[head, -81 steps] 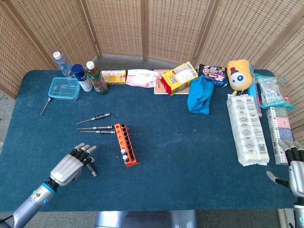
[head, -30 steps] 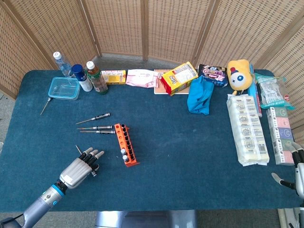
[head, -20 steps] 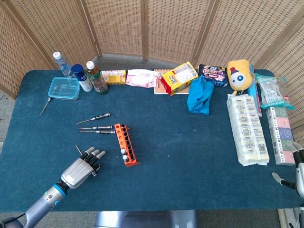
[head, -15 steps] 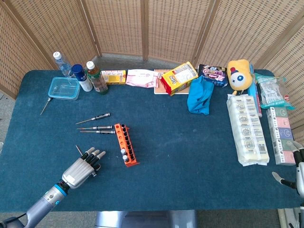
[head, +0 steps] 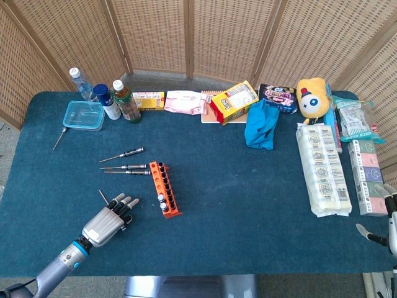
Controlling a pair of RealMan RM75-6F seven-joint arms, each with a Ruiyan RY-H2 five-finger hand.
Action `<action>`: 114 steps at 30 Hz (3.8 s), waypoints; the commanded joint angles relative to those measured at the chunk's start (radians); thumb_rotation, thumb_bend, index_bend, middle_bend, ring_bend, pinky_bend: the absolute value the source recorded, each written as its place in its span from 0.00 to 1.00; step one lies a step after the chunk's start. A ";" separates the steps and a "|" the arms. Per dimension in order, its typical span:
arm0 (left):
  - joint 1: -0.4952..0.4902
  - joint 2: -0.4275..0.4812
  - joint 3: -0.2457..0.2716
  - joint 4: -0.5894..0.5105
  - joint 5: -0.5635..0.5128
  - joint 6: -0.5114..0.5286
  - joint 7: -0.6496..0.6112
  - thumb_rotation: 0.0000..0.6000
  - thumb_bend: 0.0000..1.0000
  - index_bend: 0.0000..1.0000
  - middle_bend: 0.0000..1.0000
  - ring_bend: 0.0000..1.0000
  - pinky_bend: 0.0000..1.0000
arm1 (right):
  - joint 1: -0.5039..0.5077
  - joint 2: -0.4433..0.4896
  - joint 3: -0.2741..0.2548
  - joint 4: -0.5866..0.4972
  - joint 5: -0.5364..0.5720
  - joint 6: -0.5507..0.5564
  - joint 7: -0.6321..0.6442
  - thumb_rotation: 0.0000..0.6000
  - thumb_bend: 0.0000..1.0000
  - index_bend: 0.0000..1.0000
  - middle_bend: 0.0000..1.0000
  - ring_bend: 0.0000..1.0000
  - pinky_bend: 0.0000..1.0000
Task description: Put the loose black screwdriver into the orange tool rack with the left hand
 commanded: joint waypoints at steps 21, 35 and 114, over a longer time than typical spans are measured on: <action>0.001 -0.022 0.000 0.014 -0.021 -0.004 0.024 1.00 0.43 0.54 0.00 0.00 0.05 | -0.002 0.005 0.001 -0.005 -0.004 -0.003 0.027 0.92 0.04 0.15 0.13 0.10 0.07; 0.016 0.027 -0.006 -0.053 -0.009 0.066 0.001 1.00 0.44 0.56 0.00 0.00 0.05 | -0.006 0.006 -0.003 -0.007 -0.004 -0.003 0.025 0.91 0.04 0.15 0.12 0.10 0.07; -0.299 0.701 -0.311 -0.687 -0.345 -0.288 -0.775 1.00 0.47 0.58 0.00 0.00 0.05 | -0.024 0.001 -0.015 -0.002 0.008 -0.009 0.048 0.92 0.04 0.15 0.13 0.10 0.07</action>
